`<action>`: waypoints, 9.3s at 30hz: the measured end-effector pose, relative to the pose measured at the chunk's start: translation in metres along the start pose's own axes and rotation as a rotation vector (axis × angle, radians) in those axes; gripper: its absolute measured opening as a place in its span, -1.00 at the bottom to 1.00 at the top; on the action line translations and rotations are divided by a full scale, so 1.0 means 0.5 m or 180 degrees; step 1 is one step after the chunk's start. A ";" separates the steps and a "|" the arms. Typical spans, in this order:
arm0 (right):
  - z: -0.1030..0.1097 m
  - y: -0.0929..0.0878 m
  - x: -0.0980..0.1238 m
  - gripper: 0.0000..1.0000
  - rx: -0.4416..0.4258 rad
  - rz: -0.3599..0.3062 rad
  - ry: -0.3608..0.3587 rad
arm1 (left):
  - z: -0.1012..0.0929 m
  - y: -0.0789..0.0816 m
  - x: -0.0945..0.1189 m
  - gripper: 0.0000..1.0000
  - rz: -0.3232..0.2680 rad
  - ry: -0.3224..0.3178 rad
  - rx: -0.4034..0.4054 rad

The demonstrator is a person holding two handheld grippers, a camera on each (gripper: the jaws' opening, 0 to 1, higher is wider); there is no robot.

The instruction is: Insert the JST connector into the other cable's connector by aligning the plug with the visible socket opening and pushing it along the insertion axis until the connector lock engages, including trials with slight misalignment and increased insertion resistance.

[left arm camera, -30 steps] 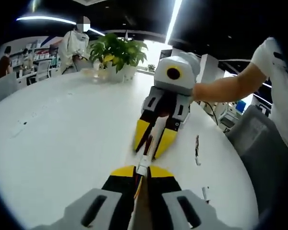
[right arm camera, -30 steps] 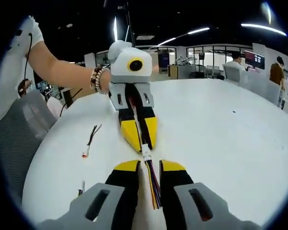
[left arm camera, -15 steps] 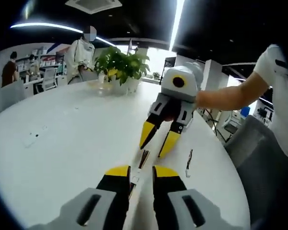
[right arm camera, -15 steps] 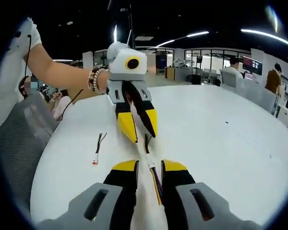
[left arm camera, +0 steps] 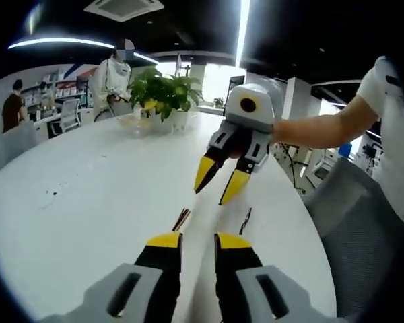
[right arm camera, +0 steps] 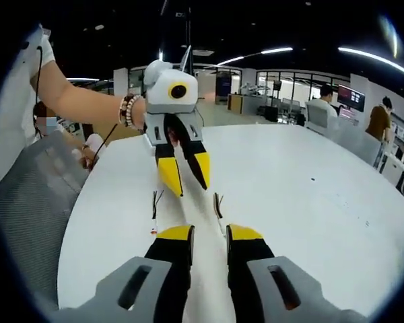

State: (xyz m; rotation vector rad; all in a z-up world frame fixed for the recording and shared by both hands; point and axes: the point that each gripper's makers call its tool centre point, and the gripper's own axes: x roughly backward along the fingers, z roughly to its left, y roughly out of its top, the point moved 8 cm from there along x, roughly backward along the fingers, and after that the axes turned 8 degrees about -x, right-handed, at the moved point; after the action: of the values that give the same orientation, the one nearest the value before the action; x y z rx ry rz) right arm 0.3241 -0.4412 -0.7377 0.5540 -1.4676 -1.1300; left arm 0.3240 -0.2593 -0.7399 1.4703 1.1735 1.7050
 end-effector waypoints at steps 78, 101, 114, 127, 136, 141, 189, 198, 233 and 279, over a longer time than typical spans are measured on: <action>0.102 -0.115 -0.032 -0.93 -0.0062 0.0235 0.0064 | -0.117 -0.106 -0.018 -0.98 0.0561 0.0096 -0.0671; 0.136 -0.069 -0.050 -0.93 0.0122 0.0138 0.0091 | -0.125 -0.077 -0.019 -0.98 0.0522 0.0103 -0.0785; 0.139 -0.079 -0.062 -0.93 0.0184 0.0289 0.0092 | -0.128 -0.075 -0.024 -0.98 0.0537 0.0087 -0.0791; 0.133 -0.095 -0.064 -0.93 0.0148 0.0398 0.0023 | -0.129 -0.071 -0.022 -0.98 0.0493 0.0094 -0.0765; 0.131 -0.074 -0.057 -0.93 0.0116 0.0267 -0.0011 | -0.131 -0.071 -0.023 -0.98 0.0509 0.0097 -0.0772; 0.134 -0.079 -0.058 -0.93 0.0130 0.0319 -0.0005 | -0.131 -0.074 -0.025 -0.98 0.0530 0.0101 -0.0764; 0.132 -0.104 -0.086 -0.94 0.0104 0.0634 0.0013 | -0.141 -0.093 -0.043 -1.00 0.0585 0.0034 -0.0847; 0.133 -0.108 -0.087 -0.94 0.0092 0.0708 0.0049 | -0.143 -0.094 -0.048 -1.00 0.0666 0.0028 -0.1073; 0.143 -0.100 -0.090 -0.94 0.0114 0.0806 0.0084 | -0.151 -0.087 -0.055 -1.00 0.0700 -0.0012 -0.1297; 0.138 -0.086 -0.078 -0.95 -0.0065 0.0590 0.0050 | -0.139 -0.073 -0.047 -1.00 0.0599 -0.0015 -0.1101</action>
State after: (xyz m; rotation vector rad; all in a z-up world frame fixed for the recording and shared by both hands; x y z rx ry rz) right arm 0.2583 -0.4038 -0.7867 0.4028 -1.4604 -0.9919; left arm 0.2578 -0.2804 -0.7829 1.3985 0.7079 1.9151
